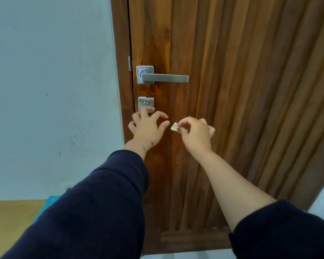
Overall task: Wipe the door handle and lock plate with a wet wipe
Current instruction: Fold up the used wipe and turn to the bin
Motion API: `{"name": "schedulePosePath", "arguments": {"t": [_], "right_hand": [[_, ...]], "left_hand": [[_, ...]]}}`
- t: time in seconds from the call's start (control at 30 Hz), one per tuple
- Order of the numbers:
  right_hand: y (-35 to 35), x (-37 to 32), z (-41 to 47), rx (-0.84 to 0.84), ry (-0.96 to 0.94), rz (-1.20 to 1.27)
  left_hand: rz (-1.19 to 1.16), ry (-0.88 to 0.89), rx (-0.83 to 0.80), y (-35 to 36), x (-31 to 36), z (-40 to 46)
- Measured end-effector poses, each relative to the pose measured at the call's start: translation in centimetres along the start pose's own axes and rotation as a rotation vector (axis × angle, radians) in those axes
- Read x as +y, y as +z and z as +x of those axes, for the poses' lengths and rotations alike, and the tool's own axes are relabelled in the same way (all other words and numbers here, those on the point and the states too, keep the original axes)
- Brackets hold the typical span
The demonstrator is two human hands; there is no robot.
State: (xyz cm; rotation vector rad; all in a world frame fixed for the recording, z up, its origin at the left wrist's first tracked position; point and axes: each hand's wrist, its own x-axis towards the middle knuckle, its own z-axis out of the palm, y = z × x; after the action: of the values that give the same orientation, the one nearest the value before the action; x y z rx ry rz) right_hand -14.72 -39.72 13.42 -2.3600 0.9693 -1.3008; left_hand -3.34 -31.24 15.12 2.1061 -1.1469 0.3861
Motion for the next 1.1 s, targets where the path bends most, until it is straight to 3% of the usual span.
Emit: {"name": "schedulePosePath", "arguments": {"t": [0.27,0.43,0.73,1.1], "right_hand": [[-5.9,4.1,-2.3,0.108,0.130,-0.033],[-9.9,7.9,-3.7,0.147,0.104,-0.105],[-15.5,16.8,-8.4,0.101,0.179,-0.430],[-20.1,23.1,-12.9,0.047,0.398,-0.511]], "left_hand": [[-0.091,0.097,-0.095,3.3,6.8,-2.8],[-0.161,0.134,-0.143,5.9,11.4,-3.9],[-0.238,0.194,-0.376,13.1,18.0,-8.7],[-0.316,0.231,-0.599,19.0,23.7,-13.0]]}}
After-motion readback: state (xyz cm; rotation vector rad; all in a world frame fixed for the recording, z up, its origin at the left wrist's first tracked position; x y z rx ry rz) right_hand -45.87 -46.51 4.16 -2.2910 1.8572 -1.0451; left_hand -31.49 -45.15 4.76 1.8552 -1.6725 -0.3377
